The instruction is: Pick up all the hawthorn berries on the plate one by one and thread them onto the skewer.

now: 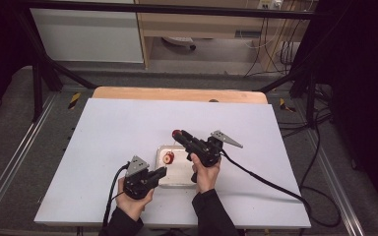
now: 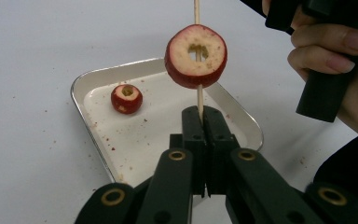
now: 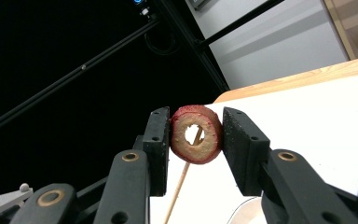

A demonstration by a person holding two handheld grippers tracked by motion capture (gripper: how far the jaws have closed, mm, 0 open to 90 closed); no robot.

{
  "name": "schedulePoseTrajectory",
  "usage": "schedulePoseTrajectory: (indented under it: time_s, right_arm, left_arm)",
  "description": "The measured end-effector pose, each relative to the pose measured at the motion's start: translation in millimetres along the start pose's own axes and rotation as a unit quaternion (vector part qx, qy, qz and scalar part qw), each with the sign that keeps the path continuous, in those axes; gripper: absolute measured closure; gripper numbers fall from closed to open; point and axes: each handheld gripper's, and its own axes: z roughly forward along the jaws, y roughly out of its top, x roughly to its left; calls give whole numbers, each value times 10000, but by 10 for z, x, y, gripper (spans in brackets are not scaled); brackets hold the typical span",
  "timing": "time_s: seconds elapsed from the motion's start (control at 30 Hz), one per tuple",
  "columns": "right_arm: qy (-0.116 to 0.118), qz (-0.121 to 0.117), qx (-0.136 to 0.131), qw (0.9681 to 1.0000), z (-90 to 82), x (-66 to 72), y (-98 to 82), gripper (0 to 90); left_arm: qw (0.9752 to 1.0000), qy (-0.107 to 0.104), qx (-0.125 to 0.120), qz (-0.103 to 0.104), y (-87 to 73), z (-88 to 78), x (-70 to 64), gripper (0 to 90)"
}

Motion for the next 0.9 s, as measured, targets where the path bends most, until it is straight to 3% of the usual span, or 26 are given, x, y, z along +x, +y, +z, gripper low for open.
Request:
schedulePoseTrajectory:
  time_s: [0.23, 0.37, 0.6, 0.73, 0.9]
  right_arm:
    - [-30, 73, -175, 9998, 6, -11, 22, 635]
    - [-9, 122, -63, 9999, 5, -13, 30, 635]
    - [32, 342, -43, 9994, 9, 0, -19, 636]
    - [-64, 249, 49, 9997, -17, 18, -8, 637]
    - [-67, 307, 91, 9995, -15, 25, -21, 639]
  left_arm:
    - [10000, 10, 60, 54, -49, 3, 8, 887]
    - [10000, -16, -60, -7, -49, -2, 28, 887]
    - [9996, 157, -227, -8, -95, 74, -58, 887]
    - [9997, 143, -216, -13, -114, 99, -68, 887]
    - [9999, 139, -82, -29, -123, 133, -33, 888]
